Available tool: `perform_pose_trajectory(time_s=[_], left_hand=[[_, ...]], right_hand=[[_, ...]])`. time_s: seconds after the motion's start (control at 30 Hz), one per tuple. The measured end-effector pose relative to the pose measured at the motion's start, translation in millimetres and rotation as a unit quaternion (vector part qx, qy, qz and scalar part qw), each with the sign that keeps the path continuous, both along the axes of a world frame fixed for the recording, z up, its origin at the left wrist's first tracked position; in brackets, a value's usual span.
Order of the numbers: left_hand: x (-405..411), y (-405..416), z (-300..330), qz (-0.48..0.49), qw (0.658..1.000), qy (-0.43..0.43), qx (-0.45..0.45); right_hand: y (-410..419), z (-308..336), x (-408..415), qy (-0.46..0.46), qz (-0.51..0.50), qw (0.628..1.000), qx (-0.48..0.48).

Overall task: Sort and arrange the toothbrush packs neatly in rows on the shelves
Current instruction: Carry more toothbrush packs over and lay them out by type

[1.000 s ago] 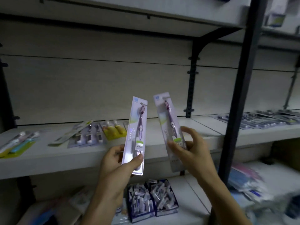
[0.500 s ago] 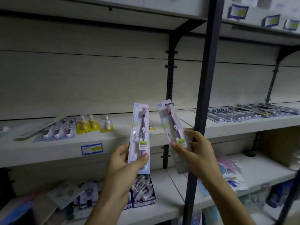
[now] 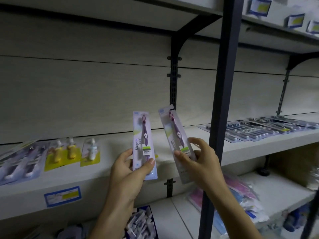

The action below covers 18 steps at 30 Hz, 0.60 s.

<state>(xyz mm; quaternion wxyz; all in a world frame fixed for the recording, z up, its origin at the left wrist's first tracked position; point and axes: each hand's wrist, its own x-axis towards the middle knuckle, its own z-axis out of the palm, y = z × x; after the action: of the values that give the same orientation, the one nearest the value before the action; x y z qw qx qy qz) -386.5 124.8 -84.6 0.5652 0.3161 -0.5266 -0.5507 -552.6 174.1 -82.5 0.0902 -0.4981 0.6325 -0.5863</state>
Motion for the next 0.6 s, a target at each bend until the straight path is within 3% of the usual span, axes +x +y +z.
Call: perform_pose_trajectory(time_s=[0.23,0.6], left_hand=[[-14,-44,2,-0.007,1.0,0.004,-0.017],[-50,-87,8,0.012,1.0,0.02,0.009]], right_hand=[[-40,7,-16,0.014,-0.027,1.0,0.005],[-98,21,-42,0.098,-0.099,0.985,0.101]])
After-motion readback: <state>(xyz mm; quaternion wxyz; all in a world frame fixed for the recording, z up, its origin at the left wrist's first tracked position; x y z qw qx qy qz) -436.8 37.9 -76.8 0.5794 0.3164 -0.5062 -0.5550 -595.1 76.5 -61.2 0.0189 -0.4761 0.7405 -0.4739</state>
